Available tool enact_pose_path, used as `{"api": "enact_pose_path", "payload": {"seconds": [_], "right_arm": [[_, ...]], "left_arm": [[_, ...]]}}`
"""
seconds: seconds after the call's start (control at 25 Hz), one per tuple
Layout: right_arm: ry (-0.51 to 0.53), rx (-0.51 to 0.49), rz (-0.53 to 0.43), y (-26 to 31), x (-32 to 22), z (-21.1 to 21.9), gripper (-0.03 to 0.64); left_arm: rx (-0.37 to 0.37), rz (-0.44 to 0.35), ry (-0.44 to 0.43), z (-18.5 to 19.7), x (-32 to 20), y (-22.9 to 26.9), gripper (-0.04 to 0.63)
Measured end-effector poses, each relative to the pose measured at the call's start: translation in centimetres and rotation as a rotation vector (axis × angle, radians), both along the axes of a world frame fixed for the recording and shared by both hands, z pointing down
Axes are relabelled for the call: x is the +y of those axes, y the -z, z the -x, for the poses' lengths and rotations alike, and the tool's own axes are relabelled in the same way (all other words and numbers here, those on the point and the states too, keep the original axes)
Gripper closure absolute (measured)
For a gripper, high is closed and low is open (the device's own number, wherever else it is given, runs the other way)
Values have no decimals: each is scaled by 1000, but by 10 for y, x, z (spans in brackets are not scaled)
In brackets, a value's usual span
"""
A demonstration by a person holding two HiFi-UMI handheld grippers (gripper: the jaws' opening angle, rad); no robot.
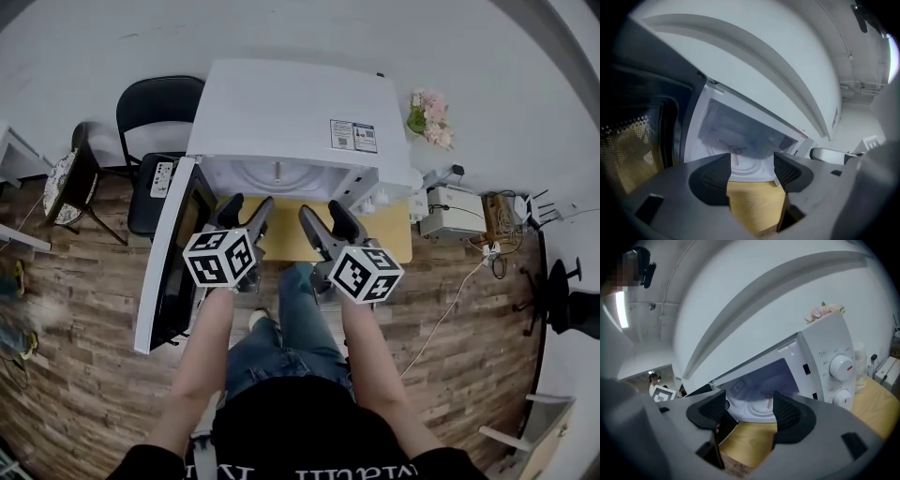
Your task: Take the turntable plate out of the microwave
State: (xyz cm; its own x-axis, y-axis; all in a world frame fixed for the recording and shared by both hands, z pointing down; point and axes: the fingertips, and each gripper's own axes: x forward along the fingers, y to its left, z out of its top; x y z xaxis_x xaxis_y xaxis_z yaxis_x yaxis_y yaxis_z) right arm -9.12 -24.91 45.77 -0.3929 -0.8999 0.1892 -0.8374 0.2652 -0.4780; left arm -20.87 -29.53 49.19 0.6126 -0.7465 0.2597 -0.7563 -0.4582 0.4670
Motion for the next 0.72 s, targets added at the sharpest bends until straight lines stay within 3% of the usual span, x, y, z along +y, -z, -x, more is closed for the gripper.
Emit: {"api": "enact_pose_path", "payload": {"seconds": [0.16, 0.32, 0.52, 0.72], "right_arm": [[-18, -22, 29, -20, -15, -5, 290], [1, 31, 28, -28, -24, -8, 290], [10, 19, 35, -33, -34, -12, 290], [45, 31, 41, -35, -44, -12, 291]], "left_arm": [[58, 82, 11, -4, -18, -29, 313], [157, 180, 35, -11, -33, -52, 314], [317, 327, 94, -16, -48, -78, 318], [410, 399, 164, -16, -64, -90, 337]]}}
